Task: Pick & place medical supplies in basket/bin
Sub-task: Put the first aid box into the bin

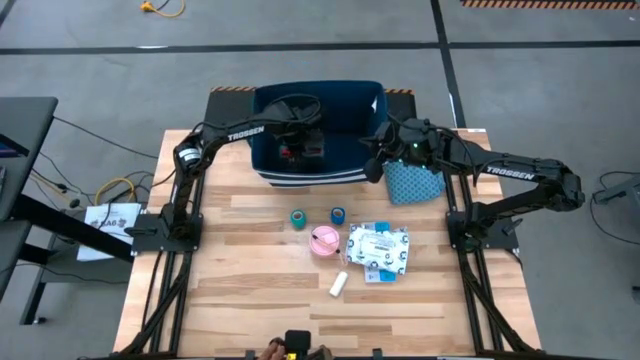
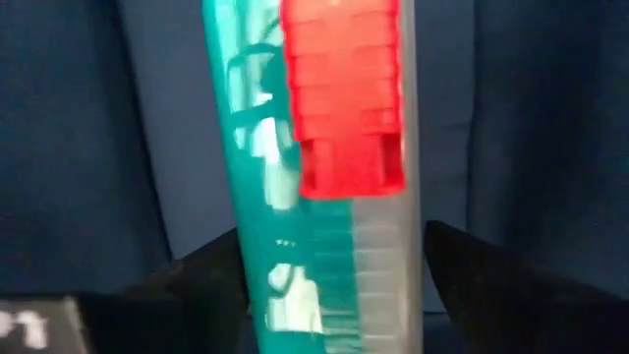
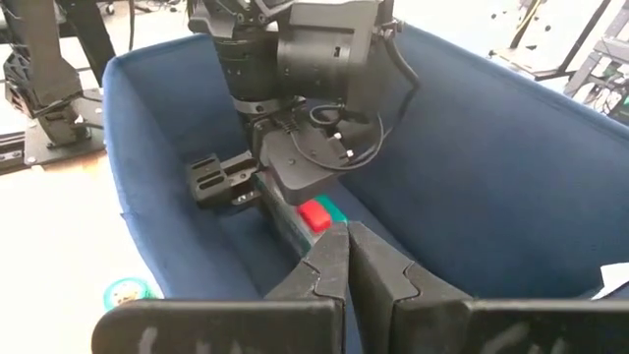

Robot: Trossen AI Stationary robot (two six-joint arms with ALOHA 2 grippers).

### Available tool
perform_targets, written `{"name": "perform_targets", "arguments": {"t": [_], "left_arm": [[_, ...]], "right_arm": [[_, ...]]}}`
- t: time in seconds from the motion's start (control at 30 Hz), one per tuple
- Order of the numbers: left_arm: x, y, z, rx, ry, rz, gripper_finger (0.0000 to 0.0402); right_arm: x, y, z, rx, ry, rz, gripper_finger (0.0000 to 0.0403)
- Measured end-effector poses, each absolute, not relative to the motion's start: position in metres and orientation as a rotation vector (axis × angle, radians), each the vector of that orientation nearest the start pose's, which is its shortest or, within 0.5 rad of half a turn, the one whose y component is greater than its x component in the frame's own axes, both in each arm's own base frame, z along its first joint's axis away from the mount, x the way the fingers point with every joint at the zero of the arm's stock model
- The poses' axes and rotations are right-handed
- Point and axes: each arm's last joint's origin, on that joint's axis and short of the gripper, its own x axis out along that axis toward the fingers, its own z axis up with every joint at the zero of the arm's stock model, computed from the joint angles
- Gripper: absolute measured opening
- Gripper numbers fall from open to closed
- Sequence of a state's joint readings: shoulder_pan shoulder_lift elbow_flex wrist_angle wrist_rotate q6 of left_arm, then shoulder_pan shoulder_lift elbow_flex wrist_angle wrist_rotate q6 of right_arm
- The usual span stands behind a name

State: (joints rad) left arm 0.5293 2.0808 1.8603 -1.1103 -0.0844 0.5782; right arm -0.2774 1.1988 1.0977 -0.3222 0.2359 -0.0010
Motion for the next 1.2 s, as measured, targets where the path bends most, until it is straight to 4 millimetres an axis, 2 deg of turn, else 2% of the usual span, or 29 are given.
{"name": "perform_targets", "arguments": {"t": [0.2, 0.47, 1.2], "left_arm": [[0.3653, 0.216, 0.2451, 0.185, 1.403, 0.124, 0.0316], [0.3653, 0.2158, 0.2451, 0.185, 1.404, 0.124, 0.0339], [0.3656, 0.2114, 0.2454, 0.229, 1.428, 0.092, 0.0349]], "right_arm": [[0.2491, -0.0781, 0.3444, 0.007, 0.436, -0.506, 0.0], [0.2491, -0.078, 0.3444, 0.006, 0.436, -0.505, 0.0], [0.2492, -0.078, 0.3445, 0.006, 0.435, -0.505, 0.0]]}}
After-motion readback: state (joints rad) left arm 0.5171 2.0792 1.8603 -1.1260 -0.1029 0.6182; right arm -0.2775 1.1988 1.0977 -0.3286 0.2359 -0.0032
